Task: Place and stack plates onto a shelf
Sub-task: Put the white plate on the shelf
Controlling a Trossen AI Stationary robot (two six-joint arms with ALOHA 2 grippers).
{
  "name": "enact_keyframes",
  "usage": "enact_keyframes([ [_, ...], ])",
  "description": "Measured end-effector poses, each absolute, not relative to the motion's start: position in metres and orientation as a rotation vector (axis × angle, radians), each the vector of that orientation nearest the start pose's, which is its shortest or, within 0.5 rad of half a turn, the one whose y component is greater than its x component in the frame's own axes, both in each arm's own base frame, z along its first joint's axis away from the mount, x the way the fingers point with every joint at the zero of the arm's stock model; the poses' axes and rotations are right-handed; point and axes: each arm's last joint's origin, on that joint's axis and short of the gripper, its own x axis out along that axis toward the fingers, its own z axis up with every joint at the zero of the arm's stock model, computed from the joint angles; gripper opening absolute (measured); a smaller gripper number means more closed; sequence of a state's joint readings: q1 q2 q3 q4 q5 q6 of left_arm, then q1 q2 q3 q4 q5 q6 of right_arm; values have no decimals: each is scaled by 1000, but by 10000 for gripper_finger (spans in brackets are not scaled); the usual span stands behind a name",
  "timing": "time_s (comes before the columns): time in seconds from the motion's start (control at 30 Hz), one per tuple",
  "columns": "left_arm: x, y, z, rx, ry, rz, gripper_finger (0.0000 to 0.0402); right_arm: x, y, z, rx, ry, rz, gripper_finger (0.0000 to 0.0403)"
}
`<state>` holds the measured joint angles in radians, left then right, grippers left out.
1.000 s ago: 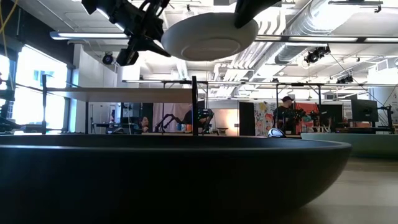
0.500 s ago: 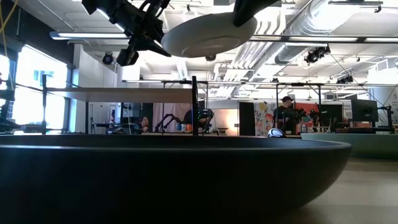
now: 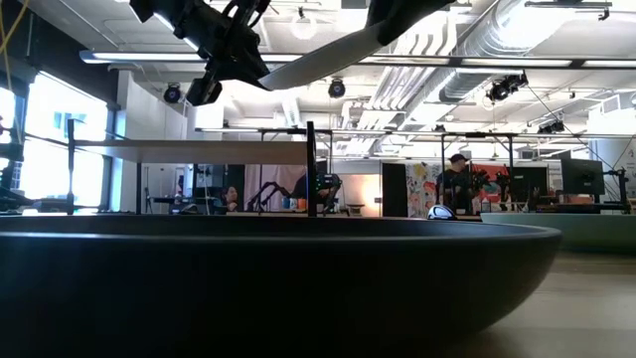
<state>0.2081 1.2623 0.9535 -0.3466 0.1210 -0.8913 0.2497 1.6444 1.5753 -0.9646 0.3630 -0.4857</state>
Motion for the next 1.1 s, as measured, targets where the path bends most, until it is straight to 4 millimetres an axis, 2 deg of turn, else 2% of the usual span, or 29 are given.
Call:
enact_keyframes([
  [0.37, 262, 57, 279, -974, 564, 382, 2, 328, 77, 328, -680, 1001, 86, 122],
  [0.53, 257, 65, 282, -977, 545, 388, 1, 324, 76, 328, -664, 1027, -26, 122],
  [0.93, 228, 87, 291, -957, 538, 487, 1, 309, 71, 345, -454, 966, -210, 122],
  [1.1, 213, 99, 300, -952, 480, 532, 1, 303, 69, 352, -383, 930, -266, 122],
])
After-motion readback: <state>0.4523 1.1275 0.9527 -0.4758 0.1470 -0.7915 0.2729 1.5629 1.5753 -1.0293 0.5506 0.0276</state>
